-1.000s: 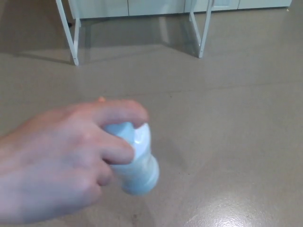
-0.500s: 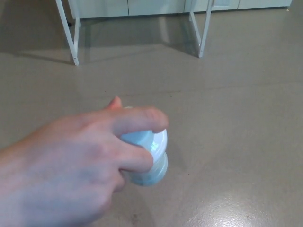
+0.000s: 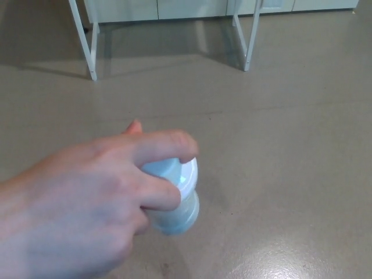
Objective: The robot picks up a bottle from a person using its left hand and walk towards the table in frontand put the bottle on the table.
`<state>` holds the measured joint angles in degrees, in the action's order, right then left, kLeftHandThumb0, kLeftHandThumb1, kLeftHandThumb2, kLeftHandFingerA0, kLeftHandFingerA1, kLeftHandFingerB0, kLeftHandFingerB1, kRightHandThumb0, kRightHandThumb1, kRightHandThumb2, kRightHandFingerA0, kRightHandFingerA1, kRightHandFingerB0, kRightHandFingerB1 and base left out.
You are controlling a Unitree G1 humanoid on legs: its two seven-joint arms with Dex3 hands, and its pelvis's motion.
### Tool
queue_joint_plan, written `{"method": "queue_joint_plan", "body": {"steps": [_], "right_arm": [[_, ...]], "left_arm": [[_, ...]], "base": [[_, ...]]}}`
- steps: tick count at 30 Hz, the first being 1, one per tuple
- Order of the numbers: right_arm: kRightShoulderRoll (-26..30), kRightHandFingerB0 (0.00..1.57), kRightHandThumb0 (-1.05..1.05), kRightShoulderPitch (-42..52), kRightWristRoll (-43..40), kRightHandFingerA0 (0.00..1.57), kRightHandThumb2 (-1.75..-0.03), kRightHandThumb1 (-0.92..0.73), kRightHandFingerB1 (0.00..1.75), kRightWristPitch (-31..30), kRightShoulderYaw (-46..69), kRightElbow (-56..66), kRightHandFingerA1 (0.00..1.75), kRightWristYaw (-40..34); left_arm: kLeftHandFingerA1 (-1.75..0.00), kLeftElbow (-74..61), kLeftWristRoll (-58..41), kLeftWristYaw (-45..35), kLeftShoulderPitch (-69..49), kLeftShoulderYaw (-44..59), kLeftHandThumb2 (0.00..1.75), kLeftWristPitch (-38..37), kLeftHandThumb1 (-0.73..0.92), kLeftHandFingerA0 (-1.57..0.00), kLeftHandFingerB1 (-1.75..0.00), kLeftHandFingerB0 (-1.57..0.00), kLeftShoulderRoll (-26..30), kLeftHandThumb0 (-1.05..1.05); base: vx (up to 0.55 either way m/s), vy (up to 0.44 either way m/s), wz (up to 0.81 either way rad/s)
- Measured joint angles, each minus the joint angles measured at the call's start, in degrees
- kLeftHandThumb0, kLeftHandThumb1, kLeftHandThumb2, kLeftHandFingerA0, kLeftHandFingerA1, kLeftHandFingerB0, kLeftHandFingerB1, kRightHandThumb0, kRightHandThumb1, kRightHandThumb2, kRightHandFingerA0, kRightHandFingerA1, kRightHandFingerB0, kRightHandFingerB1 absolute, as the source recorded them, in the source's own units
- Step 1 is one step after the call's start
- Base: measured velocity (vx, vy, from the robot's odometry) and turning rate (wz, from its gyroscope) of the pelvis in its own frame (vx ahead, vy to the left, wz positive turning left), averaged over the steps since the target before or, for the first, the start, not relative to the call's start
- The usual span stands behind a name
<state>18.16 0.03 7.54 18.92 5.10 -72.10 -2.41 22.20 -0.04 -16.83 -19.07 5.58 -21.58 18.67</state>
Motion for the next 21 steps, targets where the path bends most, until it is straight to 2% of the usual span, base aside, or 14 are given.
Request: {"method": "queue_joint_plan", "body": {"steps": [1, 3, 4, 5, 6, 8, 10, 11, 13, 19, 20, 21], "right_arm": [[0.0, 0.19, -0.55, 0.0, 0.0, 0.35, -0.86, -0.45, 0.44, 0.0, 0.0, 0.0, 0.53, 0.0], [-0.1, 0.18, -0.55, 0.0, 0.0, 0.35, -0.86, -0.44, 0.44, 0.0, -0.1, 0.0, 0.52, 0.0], [-0.1, 0.31, -0.62, 0.0, 0.0, 0.39, -0.6, -0.58, 0.33, 0.0, -0.1, 0.0, 0.35, 0.0], [-0.1, 0.31, -0.61, 0.0, 0.0, 0.38, -0.6, -0.59, 0.32, 0.0, -0.2, 0.0, 0.35, 0.0], [-0.1, 0.18, -0.55, -0.1, 0.0, 0.34, -0.85, -0.45, 0.44, 0.0, -0.2, 0.0, 0.52, 0.0], [-0.2, 0.19, -0.59, -0.2, 0.0, 0.34, -0.84, -0.45, 0.43, 0.0, -0.2, 0.0, 0.51, 0.0], [-0.2, 0.19, -0.6, -0.3, 0.0, 0.33, -0.84, -0.45, 0.43, 0.0, -0.2, 0.0, 0.5, 0.0], [-0.2, 0.19, -0.6, -0.3, 0.0, 0.34, -0.84, -0.45, 0.43, 0.0, -0.2, 0.0, 0.5, 0.0], [-0.3, 0.19, -0.59, -0.5, 0.0, 0.35, -0.84, -0.44, 0.43, 0.0, -0.2, 0.0, 0.51, 0.0], [-0.3, 0.19, -0.6, -1.2, 0.0, 0.35, -0.85, -0.44, 0.43, 0.0, -0.3, 0.0, 0.52, 0.3], [-0.3, 0.19, -0.61, -1.3, 0.0, 0.36, -0.85, -0.44, 0.43, 0.0, -0.3, 0.0, 0.52, 0.4], [-0.3, 0.2, -0.62, -1.4, 0.0, 0.36, -0.84, -0.44, 0.43, 0.0, -0.3, -0.1, 0.51, 0.5]], "left_arm": [[-0.11, -1.6, -0.1, -0.1, -0.4, -0.2, 0.8, 0.0, 0.36, 0.0, -0.12, -0.01, 0.0, -0.65], [-0.1, -7.4, -0.7, -0.5, -1.5, -0.8, 0.8, 0.0, 0.36, 0.0, -0.11, -0.01, 0.0, -0.65], [-0.08, -10.0, -0.9, -0.6, -1.9, -1.0, 0.8, 0.0, 0.38, 0.0, -0.08, -0.01, 0.1, -0.67], [-0.1, -12.4, -1.1, -0.8, -2.3, -1.3, 0.81, 0.1, 0.38, 0.0, -0.09, 0.0, 0.1, -0.68], [-0.11, -14.9, -1.3, -0.9, -2.5, -1.6, 0.8, 0.1, 0.36, 0.0, -0.11, 0.0, 0.1, -0.65], [-0.12, -18.8, -1.5, -1.2, -2.7, -2.1, 0.8, 0.1, 0.34, 0.0, -0.15, -0.02, 0.2, -0.63], [-0.03, -23.1, -1.8, -1.5, -2.8, -2.8, 0.8, 0.2, 0.39, 0.0, -0.08, -0.03, 0.5, -0.67], [-0.04, -26.1, -2.1, -1.8, -2.9, -3.3, 0.79, 0.3, 0.39, 0.0, -0.09, -0.04, 0.9, -0.66], [-0.17, -30.7, -2.6, -2.3, -2.9, -4.2, 0.79, 0.6, 0.33, 0.0, -0.19, -0.01, 1.6, -0.6], [-0.17, -44.9, -4.2, -4.2, -1.9, -7.8, 0.79, 2.4, 0.33, -0.01, -0.23, -0.02, 4.0, -0.6], [-0.16, -47.2, -4.5, -4.5, -1.7, -8.5, 0.67, 2.9, 0.35, -0.02, -0.22, -0.05, 4.3, -0.71], [-0.18, -49.2, -4.8, -4.8, -1.4, -9.2, 0.8, 3.6, 0.32, 0.0, -0.26, -0.02, 4.8, -0.58]], "base": [[0.0, 0.0, 0.0], [0.0, 0.0, 0.0], [0.0, 0.0, 0.0], [0.0, 0.0, 0.0], [0.0, 0.0, 0.0], [0.0, 0.0, 0.0], [0.0, 0.0, 0.0], [0.0, 0.0, 0.0], [0.0, 0.0, 0.0], [0.0, 0.0, 0.0], [0.0, 0.0, 0.0], [0.0, 0.0, 0.0]]}}
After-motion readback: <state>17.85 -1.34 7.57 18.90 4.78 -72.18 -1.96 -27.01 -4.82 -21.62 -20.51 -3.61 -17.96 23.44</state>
